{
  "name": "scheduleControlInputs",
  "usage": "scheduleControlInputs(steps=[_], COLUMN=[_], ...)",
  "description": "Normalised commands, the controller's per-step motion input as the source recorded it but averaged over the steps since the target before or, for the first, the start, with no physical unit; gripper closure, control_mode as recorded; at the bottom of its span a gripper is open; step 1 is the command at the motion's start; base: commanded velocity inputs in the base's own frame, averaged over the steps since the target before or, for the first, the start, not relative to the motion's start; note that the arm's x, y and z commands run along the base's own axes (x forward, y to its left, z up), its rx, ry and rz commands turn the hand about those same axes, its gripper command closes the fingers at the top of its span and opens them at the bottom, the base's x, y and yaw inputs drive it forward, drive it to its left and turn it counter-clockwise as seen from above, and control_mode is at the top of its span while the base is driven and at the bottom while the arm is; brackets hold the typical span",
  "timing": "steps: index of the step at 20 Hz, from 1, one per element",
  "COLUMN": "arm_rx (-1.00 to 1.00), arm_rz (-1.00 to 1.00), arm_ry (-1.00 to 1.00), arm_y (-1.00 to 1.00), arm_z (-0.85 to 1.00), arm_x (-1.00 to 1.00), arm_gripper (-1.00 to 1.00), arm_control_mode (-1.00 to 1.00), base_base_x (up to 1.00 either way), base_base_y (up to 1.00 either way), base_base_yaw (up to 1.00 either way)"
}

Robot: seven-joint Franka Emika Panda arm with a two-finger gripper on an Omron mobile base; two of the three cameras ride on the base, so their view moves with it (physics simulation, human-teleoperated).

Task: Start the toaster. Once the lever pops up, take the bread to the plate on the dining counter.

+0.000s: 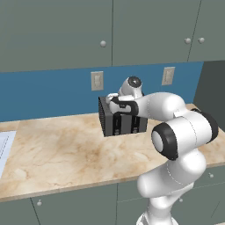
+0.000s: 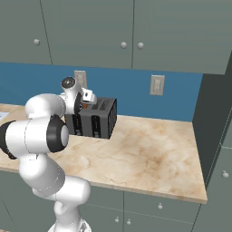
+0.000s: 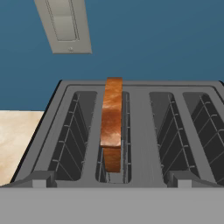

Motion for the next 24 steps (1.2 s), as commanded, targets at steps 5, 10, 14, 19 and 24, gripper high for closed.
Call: scheduleControlInputs(steps=[5, 10, 14, 19, 24], arm_rx=[0.0, 0.0, 0.0, 0.0, 0.0], arm_rz=[0.0, 0.0, 0.0, 0.0, 0.0], arm_ry=[0.0, 0.0, 0.0, 0.0, 0.0], arm_y=[0.0, 0.0, 0.0, 0.0, 0.0], arm_z=[0.0, 0.0, 0.0, 0.0, 0.0], arm_x=[0.0, 0.0, 0.13, 0.15, 0.15], arm_gripper=[-1.0, -1.0, -1.0, -1.0, -1.0], arm_control_mode=[-1.0, -1.0, -1.0, -1.0, -1.0], base_base_x=[0.0, 0.0, 0.0, 0.0, 0.0], base_base_y=[0.0, 0.0, 0.0, 0.0, 0.0], base_base_yaw=[0.0, 0.0, 0.0, 0.0, 0.0])
